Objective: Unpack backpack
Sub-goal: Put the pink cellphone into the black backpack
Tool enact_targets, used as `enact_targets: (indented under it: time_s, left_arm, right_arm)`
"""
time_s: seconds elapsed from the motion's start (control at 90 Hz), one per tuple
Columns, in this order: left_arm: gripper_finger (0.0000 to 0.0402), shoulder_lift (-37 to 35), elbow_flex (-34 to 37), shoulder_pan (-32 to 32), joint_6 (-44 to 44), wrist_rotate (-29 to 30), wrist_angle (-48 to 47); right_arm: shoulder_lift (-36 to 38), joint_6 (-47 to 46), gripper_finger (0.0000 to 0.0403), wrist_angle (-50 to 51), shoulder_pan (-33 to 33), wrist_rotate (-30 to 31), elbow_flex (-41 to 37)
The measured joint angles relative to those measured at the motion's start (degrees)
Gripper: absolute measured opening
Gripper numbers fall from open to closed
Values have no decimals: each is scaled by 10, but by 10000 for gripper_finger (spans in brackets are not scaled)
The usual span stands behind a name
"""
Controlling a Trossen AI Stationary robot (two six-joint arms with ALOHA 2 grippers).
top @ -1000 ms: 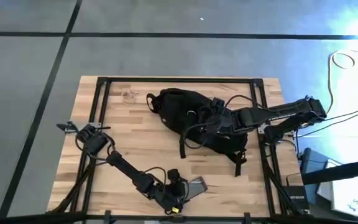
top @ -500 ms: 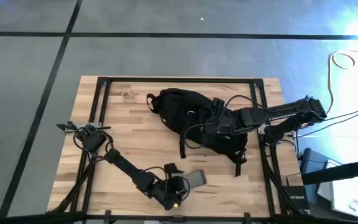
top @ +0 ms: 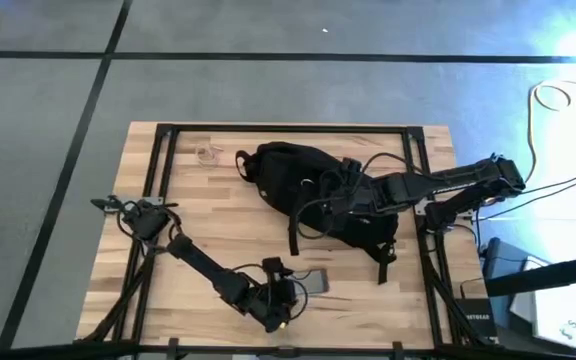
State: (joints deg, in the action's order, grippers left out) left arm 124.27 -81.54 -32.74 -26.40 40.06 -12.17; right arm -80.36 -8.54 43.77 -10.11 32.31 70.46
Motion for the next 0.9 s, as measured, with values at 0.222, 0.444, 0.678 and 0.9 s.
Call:
enact_targets:
  time_s: [0.222,0.444,0.678,0.9]
  left_arm:
    - [400,0,-1,26,8,-25,-21]
    - [400,-4,-3,60,25,-137,-20]
    - [400,-11,-3,86,82,-234,-21]
    - [400,-18,-3,115,119,-313,-42]
  right_arm:
    - [0,-6,392,2,0,-10,0]
    - [0,-8,392,2,0,-19,0]
    - [0,-8,392,3,0,-20,0]
    - [0,-8,392,5,0,-21,0]
